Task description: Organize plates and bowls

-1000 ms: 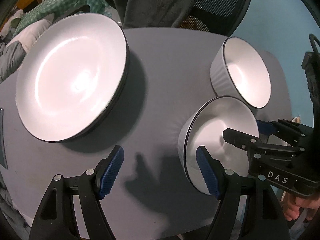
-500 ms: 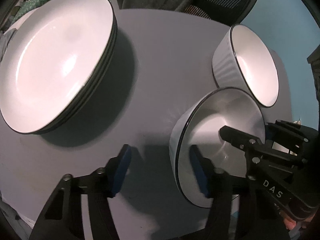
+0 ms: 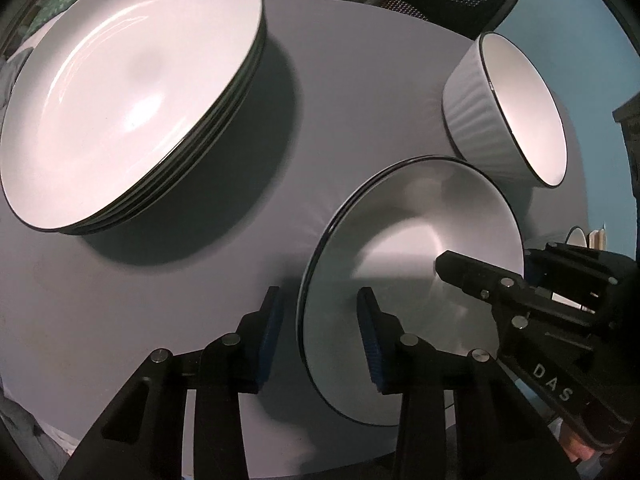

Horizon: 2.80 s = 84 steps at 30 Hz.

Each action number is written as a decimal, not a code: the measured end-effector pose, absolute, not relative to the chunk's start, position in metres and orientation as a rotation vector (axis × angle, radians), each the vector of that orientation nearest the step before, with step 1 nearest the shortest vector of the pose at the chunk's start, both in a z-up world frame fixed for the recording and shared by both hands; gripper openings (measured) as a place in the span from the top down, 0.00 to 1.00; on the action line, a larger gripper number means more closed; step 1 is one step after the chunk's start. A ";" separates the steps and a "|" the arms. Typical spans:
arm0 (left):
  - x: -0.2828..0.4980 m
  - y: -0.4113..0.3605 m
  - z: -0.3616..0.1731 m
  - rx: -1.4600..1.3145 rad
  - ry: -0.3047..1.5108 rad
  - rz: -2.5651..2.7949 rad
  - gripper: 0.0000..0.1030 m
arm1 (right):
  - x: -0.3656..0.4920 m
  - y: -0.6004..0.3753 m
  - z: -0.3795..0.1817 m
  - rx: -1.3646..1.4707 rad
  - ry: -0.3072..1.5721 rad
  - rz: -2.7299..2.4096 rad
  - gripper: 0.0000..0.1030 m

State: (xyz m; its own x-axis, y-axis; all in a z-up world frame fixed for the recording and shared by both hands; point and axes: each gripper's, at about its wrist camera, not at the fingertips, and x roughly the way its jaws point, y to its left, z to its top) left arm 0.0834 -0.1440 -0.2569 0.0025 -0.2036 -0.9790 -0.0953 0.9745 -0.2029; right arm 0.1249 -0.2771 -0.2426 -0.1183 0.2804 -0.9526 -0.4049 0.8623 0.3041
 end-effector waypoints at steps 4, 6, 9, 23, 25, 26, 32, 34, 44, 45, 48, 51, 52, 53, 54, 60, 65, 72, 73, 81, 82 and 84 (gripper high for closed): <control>0.087 -0.148 -0.256 -0.234 1.572 -0.094 0.64 | 0.122 -0.280 -0.244 -0.080 1.587 0.563 0.87; 0.088 -0.148 -0.254 -0.230 1.566 -0.104 0.72 | 0.123 -0.283 -0.244 -0.052 1.594 0.558 0.87; 0.093 -0.145 -0.249 -0.220 1.568 -0.108 0.79 | 0.127 -0.286 -0.242 -0.037 1.594 0.549 0.89; 0.091 -0.163 -0.238 -0.236 1.574 -0.089 0.85 | 0.125 -0.287 -0.232 0.008 1.580 0.496 0.91; 0.094 -0.164 -0.231 -0.234 1.571 -0.097 0.85 | 0.129 -0.282 -0.228 0.015 1.579 0.487 0.91; 0.096 -0.165 -0.227 -0.230 1.567 -0.103 0.85 | 0.130 -0.285 -0.223 0.023 1.577 0.483 0.91; 0.114 -0.162 -0.208 -0.208 1.539 -0.130 0.85 | 0.133 -0.293 -0.203 0.041 1.556 0.464 0.91; 0.120 -0.163 -0.202 -0.207 1.528 -0.139 0.85 | 0.127 -0.304 -0.194 0.044 1.548 0.458 0.91; 0.145 -0.178 -0.186 -0.152 1.473 -0.177 0.85 | 0.134 -0.293 -0.180 0.058 1.508 0.426 0.91; 0.148 -0.180 -0.185 -0.143 1.469 -0.180 0.85 | 0.138 -0.295 -0.179 0.061 1.504 0.421 0.91; 0.154 -0.182 -0.180 -0.128 1.461 -0.189 0.85 | 0.147 -0.302 -0.176 0.067 1.495 0.411 0.91; 0.169 -0.189 -0.180 -0.124 1.461 -0.195 0.85 | 0.155 -0.306 -0.174 0.072 1.488 0.397 0.91; 0.173 -0.192 -0.182 -0.120 1.460 -0.197 0.85 | 0.157 -0.307 -0.174 0.072 1.487 0.393 0.91; 0.178 -0.195 -0.183 -0.114 1.458 -0.200 0.85 | 0.161 -0.309 -0.175 0.074 1.486 0.388 0.91; 0.182 -0.198 -0.185 -0.108 1.457 -0.202 0.85 | 0.164 -0.311 -0.175 0.078 1.487 0.384 0.91; 0.195 -0.211 -0.192 -0.084 1.470 -0.204 0.85 | 0.183 -0.325 -0.181 0.094 1.500 0.364 0.91; 0.206 -0.217 -0.197 -0.077 1.481 -0.201 0.85 | 0.194 -0.331 -0.186 0.096 1.511 0.354 0.91; 0.213 -0.224 -0.205 -0.061 1.504 -0.200 0.85 | 0.207 -0.336 -0.198 0.106 1.524 0.337 0.91; 0.213 -0.226 -0.204 -0.042 1.489 -0.197 0.85 | 0.209 -0.337 -0.201 0.108 1.530 0.334 0.91; 0.220 -0.231 -0.204 0.036 1.468 -0.195 0.85 | 0.216 -0.338 -0.212 0.117 1.561 0.329 0.91; 0.220 -0.232 -0.205 0.049 1.470 -0.192 0.85 | 0.216 -0.339 -0.214 0.123 1.569 0.328 0.91; 0.221 -0.230 -0.209 0.050 1.481 -0.187 0.85 | 0.216 -0.340 -0.217 0.131 1.579 0.329 0.91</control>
State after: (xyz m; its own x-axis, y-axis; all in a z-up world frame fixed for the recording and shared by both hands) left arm 0.2212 -0.2302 -0.2092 0.0785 -0.0946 -0.9924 0.1557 0.9844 -0.0815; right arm 0.2157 -0.3402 -0.2173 -0.0400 0.2859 -0.9574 -0.1200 0.9499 0.2886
